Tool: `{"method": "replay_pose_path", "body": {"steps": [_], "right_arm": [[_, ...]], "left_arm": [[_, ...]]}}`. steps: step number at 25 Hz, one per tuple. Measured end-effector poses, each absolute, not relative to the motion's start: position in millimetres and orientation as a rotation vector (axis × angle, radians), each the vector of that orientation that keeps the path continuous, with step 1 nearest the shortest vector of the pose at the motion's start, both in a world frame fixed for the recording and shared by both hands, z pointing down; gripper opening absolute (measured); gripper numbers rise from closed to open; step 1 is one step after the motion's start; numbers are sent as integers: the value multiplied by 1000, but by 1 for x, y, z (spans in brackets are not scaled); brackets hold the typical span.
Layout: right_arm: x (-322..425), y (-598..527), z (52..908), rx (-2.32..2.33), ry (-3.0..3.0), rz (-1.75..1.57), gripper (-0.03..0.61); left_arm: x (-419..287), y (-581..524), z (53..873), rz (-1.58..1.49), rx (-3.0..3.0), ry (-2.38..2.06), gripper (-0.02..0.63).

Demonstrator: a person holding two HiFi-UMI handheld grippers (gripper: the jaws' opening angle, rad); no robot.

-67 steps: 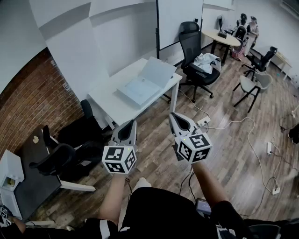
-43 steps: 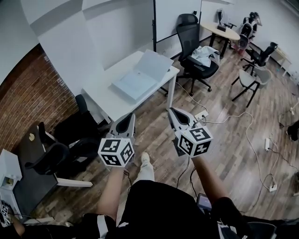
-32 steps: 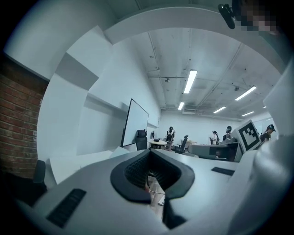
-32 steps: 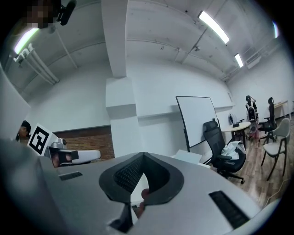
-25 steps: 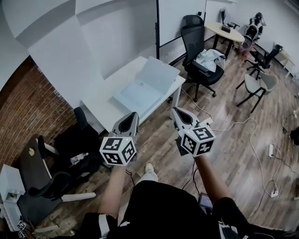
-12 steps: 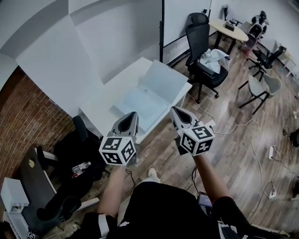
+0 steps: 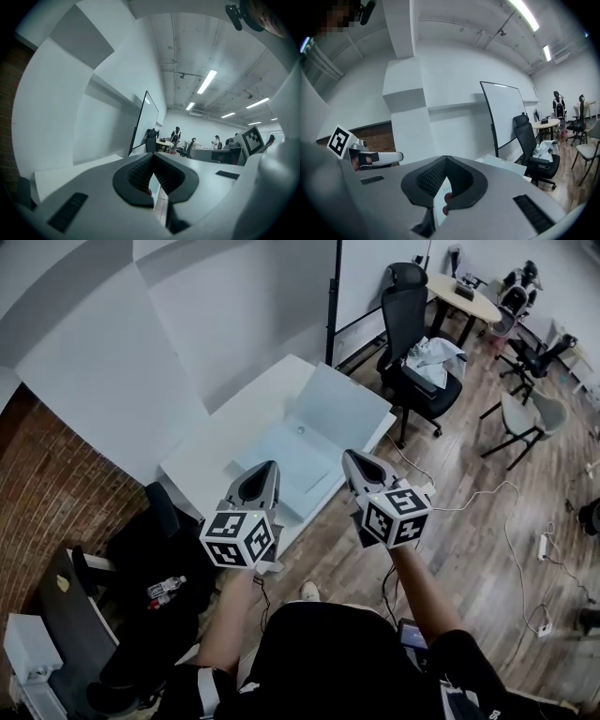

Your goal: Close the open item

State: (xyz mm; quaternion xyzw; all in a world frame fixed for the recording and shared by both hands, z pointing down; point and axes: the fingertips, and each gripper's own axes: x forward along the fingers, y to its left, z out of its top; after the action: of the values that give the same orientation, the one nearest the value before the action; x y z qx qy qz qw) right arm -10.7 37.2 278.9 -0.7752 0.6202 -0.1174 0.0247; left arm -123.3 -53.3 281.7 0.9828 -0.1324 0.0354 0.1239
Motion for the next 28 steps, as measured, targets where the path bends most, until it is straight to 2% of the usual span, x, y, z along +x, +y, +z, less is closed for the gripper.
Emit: {"method": "replay_pose_path", "body": {"steps": [7,15,28], "right_arm": [[-1,13,285,-2415,1946,-372,37],[30,9,297,-2428,1914,-398,37],[138,-1,318,-2445,1838,-456,37]], "left_arm": [[-112,-77,289,94,2825,-373,11],[-68,-76,295,119,2831,-295,11],[47,-80,311,216,2853,-197,11]]}}
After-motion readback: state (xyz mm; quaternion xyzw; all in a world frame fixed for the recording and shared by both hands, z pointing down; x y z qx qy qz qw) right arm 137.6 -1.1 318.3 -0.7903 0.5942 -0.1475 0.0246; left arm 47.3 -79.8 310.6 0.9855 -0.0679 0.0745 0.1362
